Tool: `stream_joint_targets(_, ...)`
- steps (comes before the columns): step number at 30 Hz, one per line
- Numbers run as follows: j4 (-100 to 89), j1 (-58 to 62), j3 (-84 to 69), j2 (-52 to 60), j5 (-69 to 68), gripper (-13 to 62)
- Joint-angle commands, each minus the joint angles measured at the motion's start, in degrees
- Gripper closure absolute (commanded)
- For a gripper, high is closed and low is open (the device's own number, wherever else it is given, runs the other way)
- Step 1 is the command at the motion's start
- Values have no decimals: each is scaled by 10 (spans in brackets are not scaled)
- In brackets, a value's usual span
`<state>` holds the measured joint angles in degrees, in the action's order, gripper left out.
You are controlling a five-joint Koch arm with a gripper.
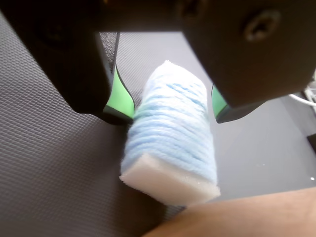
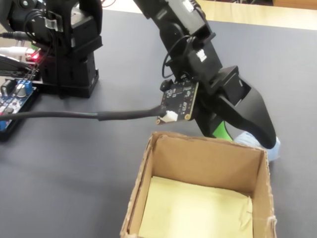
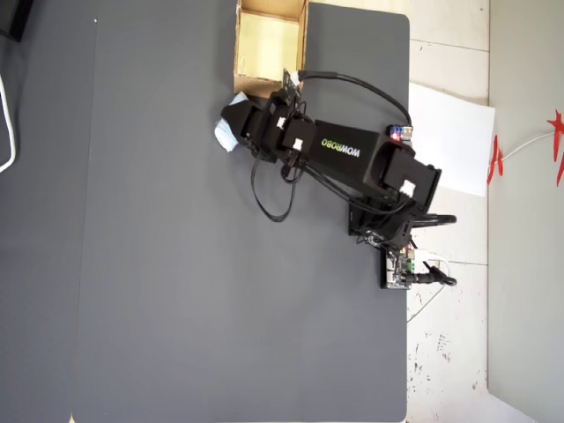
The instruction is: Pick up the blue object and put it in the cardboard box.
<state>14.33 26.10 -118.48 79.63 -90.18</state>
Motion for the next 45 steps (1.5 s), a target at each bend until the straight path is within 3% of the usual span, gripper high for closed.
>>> stream_joint_targets(1, 18, -2, 49, -5, -34, 192)
stream_joint_targets(3, 56, -2, 66, -17, -35, 219)
stream_joint_targets(8, 65, 3, 73, -25, -25, 425)
stream_joint_targets(12, 34, 7, 60, -15, -14, 536)
stream_joint_targets(28, -161, 5, -79, 245, -24, 542)
stream_joint_targets(32, -171, 60, -44, 240, -13, 542)
stream_joint_targets(36, -162, 193, 43, 180, -16, 541)
stream_joint_targets(43, -152, 235, 35, 170, -15, 539)
stream_joint_targets(44, -152, 238, 32, 171, -15, 529)
stream_joint_targets(45, -147, 238, 28, 172, -16, 475)
